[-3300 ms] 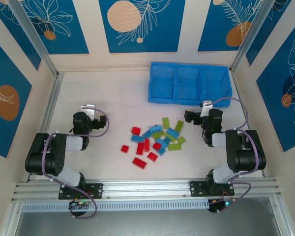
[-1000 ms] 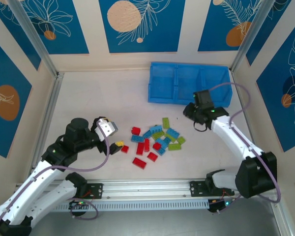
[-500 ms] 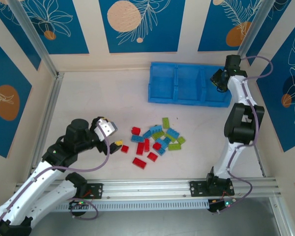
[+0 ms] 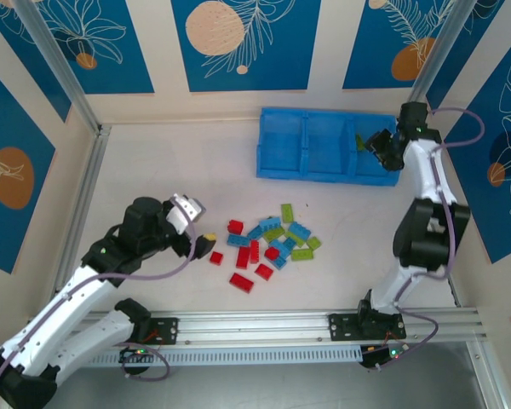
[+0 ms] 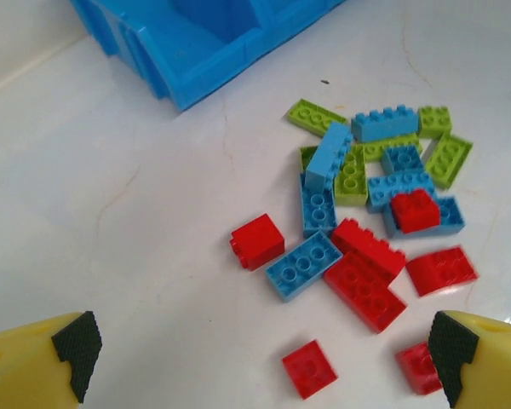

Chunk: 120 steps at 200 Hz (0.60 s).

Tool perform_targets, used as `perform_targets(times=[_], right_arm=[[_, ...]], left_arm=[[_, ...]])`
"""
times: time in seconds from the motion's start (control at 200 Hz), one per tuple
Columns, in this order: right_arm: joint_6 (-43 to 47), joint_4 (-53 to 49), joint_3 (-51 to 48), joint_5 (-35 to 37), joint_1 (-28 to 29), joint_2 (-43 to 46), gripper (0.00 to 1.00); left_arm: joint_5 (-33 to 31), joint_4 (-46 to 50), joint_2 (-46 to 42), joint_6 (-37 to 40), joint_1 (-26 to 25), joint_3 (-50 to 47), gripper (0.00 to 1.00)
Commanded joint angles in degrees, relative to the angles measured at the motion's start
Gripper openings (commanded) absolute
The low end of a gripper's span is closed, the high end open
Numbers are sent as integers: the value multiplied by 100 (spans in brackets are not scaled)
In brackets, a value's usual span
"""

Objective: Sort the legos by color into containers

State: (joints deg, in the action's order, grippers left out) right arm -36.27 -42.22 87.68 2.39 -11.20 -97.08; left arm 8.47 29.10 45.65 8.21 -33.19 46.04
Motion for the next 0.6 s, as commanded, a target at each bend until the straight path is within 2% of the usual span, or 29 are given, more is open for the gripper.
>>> perform_targets(times=[0.0,0.07,0.17,0.265,0.345,0.45,0.595], right_arm=[[-18,200,-1034,-690,306,1379,57],[130,267,-1821,-878,681,2278,60],[455,-120,-2472,-913,1531,3333,66],[490,-708,-2777,-817,2415,3927,68],[323,-1120,-2930,-660,2931,4202,69],[201,-1600,-3000,-318,3308,4438,72],[161,-1845,-3020,2,3395,4691,73]], left_arm=[[77,119,490,-1646,-37,702,100],[267,132,970,-2083,-90,935,99],[410,120,1739,-2161,-305,1321,96],[346,295,2609,-2030,-601,1847,95],[247,342,3326,-1864,-865,2299,94],[112,299,4293,-1555,-1145,2830,92],[-86,327,5414,-1141,-1267,3437,84]])
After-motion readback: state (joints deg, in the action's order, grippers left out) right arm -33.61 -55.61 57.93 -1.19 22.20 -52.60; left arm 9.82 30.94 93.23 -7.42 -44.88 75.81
